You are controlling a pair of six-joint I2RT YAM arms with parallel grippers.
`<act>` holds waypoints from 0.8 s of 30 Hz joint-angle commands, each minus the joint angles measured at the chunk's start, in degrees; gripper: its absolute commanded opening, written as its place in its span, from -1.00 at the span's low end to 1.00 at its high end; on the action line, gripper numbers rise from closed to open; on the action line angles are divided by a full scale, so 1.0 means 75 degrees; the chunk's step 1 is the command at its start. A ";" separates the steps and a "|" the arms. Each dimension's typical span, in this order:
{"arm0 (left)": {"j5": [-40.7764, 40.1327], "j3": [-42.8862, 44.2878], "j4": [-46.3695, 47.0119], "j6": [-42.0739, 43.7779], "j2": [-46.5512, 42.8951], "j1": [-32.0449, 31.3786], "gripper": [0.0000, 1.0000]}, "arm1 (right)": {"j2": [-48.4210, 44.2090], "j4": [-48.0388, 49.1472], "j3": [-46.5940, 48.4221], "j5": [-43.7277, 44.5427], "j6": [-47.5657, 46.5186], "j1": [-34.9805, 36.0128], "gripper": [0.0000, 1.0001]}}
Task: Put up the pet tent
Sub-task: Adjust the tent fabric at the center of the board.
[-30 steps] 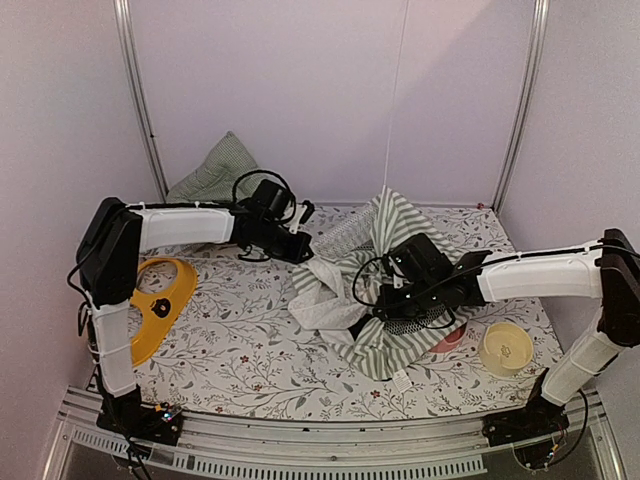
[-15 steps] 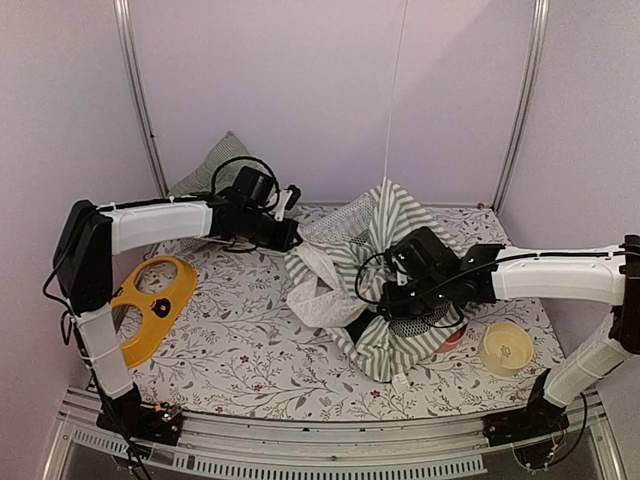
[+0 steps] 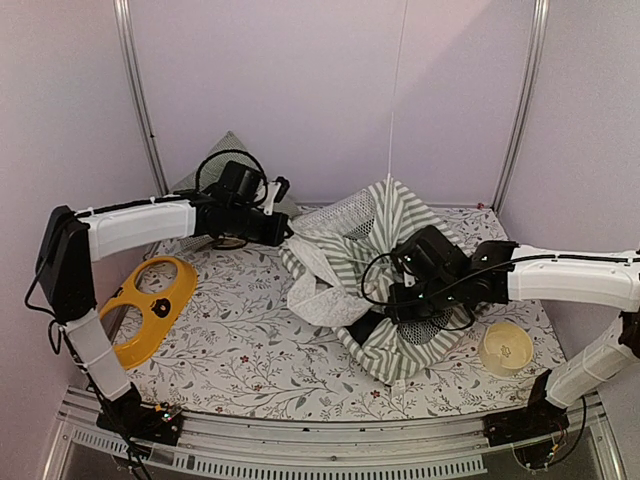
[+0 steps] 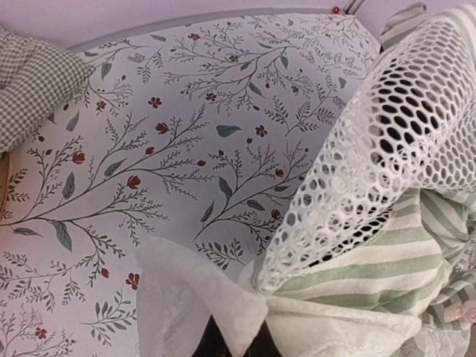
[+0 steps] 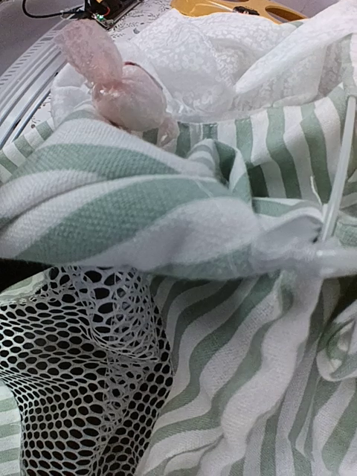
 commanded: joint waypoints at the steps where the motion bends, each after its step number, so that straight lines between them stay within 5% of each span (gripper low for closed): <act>1: -0.0689 -0.0382 0.0225 -0.0277 -0.0460 0.0380 -1.00 | -0.0384 -0.0855 0.0151 0.0365 -0.0154 0.0076 -1.00; 17: -0.0499 -0.2333 0.0745 -0.1150 -0.2155 0.0313 -1.00 | -0.0987 -0.1775 0.0396 0.0209 -0.1501 -0.0322 -1.00; 24: -0.0588 -0.3104 0.0756 -0.1320 -0.2828 0.0081 -1.00 | -0.0683 -0.1927 0.0560 0.0130 -0.1751 0.0193 -1.00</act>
